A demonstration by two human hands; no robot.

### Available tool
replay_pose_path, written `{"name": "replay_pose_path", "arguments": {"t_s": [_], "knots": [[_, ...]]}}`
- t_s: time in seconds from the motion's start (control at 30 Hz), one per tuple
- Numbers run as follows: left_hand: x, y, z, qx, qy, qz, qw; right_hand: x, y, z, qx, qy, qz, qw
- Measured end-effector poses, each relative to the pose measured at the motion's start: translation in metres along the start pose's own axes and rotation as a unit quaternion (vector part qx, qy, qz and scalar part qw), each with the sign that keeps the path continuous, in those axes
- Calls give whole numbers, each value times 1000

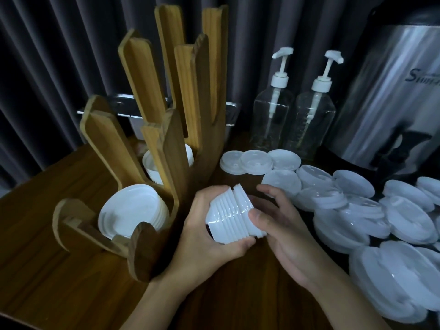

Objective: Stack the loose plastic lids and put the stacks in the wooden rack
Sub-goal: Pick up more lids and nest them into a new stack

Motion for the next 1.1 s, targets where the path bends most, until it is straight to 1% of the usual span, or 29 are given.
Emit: {"name": "replay_pose_path", "arguments": {"t_s": [0.17,0.27,0.47,0.57,0.73,0.8,0.9,1.0,1.1], "knots": [[1,0,-2,5,18,-6,1000,-4,0,-4,22,-31,-18,999],[1,0,-2,0,20,-13,1000,-3,1,-4,36,-27,-16,999],[0,-1,-2,-9,-8,-83,996,-3,3,-4,45,-2,-15,999],[-1,-1,-2,-8,-13,-95,995,-2,4,-4,44,18,-10,999],[-4,0,-2,-12,5,-65,998,3,6,-5,53,65,10,996],[-5,0,-2,-11,14,-51,999,4,5,-4,49,57,16,997],[-7,0,-2,-9,32,-26,999,4,1,0,37,18,15,999],[-8,-1,-2,-9,48,-11,999,5,-1,5,61,-7,18,998],[-10,-1,-2,-6,63,-6,998,5,-1,7,96,9,22,995]]}}
Point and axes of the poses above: each hand's wrist, its own y-axis away from the middle knuckle, its own z-axis out of the back of the hand, x = y × z, the point moved 1 cm from there along -y, towards the middle knuckle, and after that the axes turned 15 degrees about -x, right-handed, at the moved point
